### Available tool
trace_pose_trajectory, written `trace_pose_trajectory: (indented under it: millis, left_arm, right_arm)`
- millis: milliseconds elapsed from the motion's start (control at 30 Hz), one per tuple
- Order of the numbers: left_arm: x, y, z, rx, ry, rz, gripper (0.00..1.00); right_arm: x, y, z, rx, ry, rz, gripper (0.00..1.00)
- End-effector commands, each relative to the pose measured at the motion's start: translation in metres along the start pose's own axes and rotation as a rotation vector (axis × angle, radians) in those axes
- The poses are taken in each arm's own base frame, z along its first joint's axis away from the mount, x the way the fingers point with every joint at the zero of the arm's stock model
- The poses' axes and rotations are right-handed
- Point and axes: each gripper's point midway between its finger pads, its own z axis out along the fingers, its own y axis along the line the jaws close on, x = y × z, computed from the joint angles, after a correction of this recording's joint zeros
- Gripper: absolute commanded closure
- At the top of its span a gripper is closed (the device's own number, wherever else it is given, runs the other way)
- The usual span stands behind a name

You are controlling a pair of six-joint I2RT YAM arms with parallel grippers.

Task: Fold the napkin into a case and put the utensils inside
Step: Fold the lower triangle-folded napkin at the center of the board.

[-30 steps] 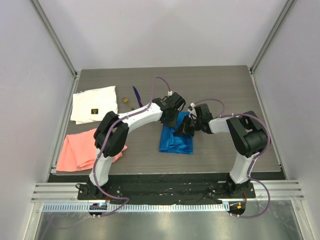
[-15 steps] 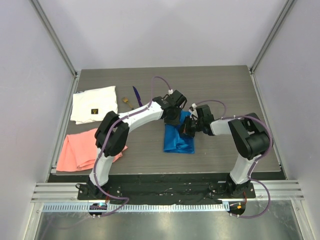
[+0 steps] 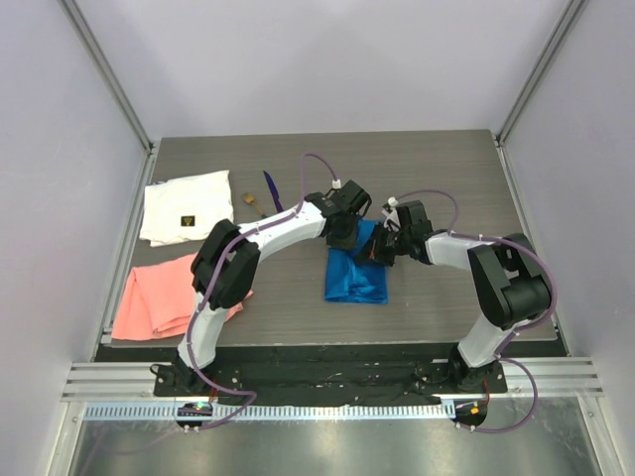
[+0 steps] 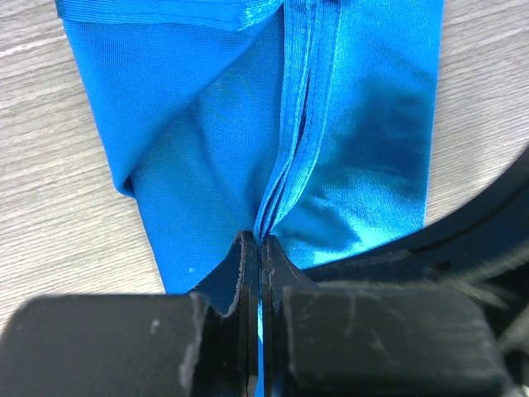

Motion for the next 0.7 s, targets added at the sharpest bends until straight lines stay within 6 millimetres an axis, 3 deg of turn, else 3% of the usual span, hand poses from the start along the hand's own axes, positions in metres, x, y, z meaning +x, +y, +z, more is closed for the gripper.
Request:
trace_pose_trajectory:
  millis: [0, 133, 333, 533, 667]
  left_arm:
    - [-0.018, -0.008, -0.005, 0.017, -0.045, -0.028, 1.0]
    - [-0.02, -0.012, -0.003, 0.03, -0.049, -0.035, 1.0]
    - [-0.018, -0.017, 0.007, 0.047, -0.032, -0.052, 1.0]
    - [-0.016, -0.016, 0.017, 0.045, -0.034, -0.055, 1.0]
    - [-0.012, -0.014, 0.022, 0.049, -0.037, -0.057, 1.0]
  right_arm:
    - [-0.002, -0.015, 0.007, 0.041, 0.002, -0.042, 0.99]
    - [0.007, -0.031, 0.013, 0.066, 0.017, -0.022, 0.99]
    - [0.013, -0.04, 0.017, 0.07, 0.026, 0.002, 0.99]
    - [0.008, -0.03, 0.012, 0.057, 0.01, 0.011, 0.99]
    - [-0.004, -0.021, -0.005, 0.067, -0.024, 0.007, 0.99]
